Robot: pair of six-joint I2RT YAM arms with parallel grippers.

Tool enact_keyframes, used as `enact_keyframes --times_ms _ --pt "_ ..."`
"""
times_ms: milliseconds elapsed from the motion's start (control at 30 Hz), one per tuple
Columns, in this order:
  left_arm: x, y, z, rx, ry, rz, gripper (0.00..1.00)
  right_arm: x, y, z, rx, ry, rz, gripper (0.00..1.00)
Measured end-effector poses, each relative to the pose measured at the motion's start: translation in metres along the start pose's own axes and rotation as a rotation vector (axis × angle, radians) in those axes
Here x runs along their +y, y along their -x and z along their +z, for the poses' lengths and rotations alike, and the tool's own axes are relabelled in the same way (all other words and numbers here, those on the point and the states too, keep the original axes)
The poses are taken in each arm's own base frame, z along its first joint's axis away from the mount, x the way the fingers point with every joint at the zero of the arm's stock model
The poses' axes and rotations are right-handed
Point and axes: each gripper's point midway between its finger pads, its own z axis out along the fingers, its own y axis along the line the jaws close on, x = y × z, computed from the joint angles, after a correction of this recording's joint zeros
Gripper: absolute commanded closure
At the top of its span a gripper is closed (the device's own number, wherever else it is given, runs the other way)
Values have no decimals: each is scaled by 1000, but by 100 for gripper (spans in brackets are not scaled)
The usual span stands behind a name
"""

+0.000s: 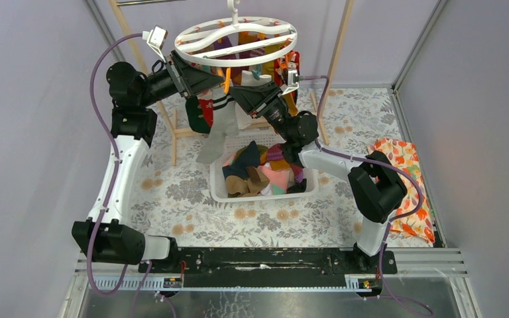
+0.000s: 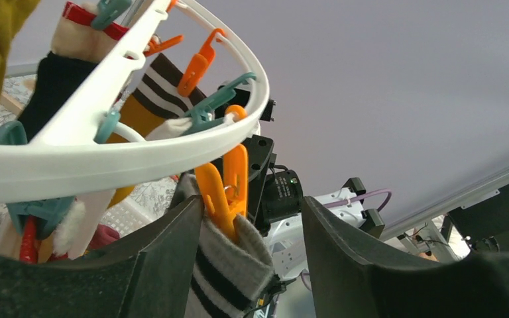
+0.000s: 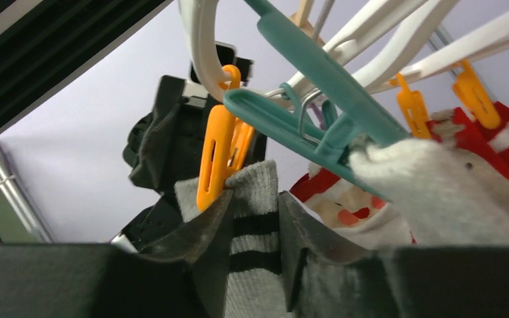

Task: Clip the socks to the hanger
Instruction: Clamp the sock onto the hanger, then reset both arms

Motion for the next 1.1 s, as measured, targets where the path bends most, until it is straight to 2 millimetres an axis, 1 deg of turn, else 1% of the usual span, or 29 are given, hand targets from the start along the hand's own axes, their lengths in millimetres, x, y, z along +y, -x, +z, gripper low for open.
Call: enact_keyframes --times_ms 67,133,167,233,267,367,467,567,667,767,867,933,1000,1100 --pt "-2 -2 -2 6 1 15 19 -5 -1 -1 3 -29 -12 37" --pt "-1 -3 -5 13 16 25 10 -9 0 -5 9 -71 -31 25" --pt "0 -4 -6 20 24 28 4 -11 0 -7 12 -96 -45 18" --pt "3 -4 -10 26 47 40 1 -11 3 -12 25 -143 -77 5" --pt "6 -4 -14 29 64 44 1 -10 6 -14 29 -168 -98 1" --pt "23 -2 -30 28 138 56 1 -3 17 -22 50 -243 -169 0" --pt "44 0 -51 31 228 78 1 6 30 -32 78 -315 -244 0" --pt "70 -1 -76 44 335 113 1 9 41 -54 117 -397 -318 0" --pt "95 -4 -99 62 439 143 1 1 53 -89 165 -519 -396 0" --pt "127 -9 -123 97 562 164 1 -10 69 -136 210 -683 -495 0" --pt "162 -19 -145 135 680 183 1 -17 87 -178 230 -827 -588 0" --pt "188 -32 -161 157 761 181 1 -22 102 -207 229 -939 -652 0" --pt "215 -53 -177 178 830 166 1 -28 115 -233 220 -1047 -704 0" --pt "255 -100 -198 215 909 109 1 -46 134 -277 198 -1238 -761 0"
